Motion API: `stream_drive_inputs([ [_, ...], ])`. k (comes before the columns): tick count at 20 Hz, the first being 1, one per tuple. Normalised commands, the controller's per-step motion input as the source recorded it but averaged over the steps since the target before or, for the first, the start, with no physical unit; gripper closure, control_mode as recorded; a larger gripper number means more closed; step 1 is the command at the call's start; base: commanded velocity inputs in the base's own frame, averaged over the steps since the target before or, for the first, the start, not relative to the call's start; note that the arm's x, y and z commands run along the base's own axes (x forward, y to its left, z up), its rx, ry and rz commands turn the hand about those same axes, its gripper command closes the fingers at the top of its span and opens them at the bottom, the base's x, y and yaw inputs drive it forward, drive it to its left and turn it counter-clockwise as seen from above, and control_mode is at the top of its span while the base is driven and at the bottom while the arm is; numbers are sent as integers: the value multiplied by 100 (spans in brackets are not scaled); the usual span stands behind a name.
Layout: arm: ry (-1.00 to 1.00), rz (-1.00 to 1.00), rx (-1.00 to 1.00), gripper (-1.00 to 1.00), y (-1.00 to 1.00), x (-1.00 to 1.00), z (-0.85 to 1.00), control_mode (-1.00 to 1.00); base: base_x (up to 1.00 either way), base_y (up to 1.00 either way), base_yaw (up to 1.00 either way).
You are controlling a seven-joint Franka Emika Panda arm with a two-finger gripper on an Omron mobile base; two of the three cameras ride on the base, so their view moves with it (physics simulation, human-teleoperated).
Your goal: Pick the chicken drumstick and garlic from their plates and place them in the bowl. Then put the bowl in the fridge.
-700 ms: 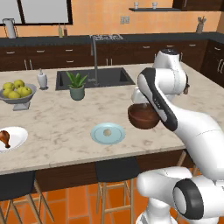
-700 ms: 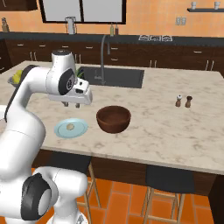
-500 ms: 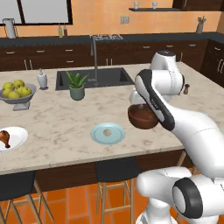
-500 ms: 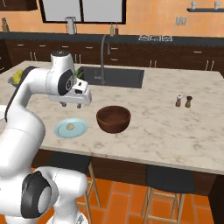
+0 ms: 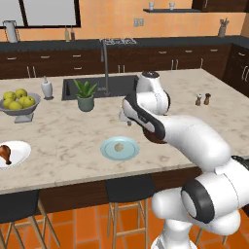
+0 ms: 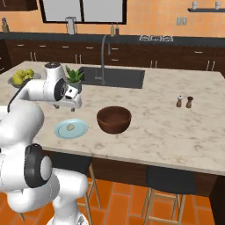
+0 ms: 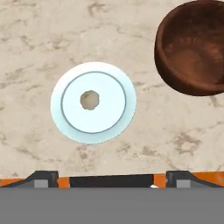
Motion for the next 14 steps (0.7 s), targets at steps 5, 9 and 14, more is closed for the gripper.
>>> stream_drive_inputs([
  [5, 5, -17, 6, -100, 34, 43, -78, -100, 0, 0, 0],
  [9, 20, -10, 0, -100, 47, 60, -70, -100, 0, 0, 0],
  [14, 17, -5, 1, -100, 15, 44, -65, -100, 0, 0, 0],
])
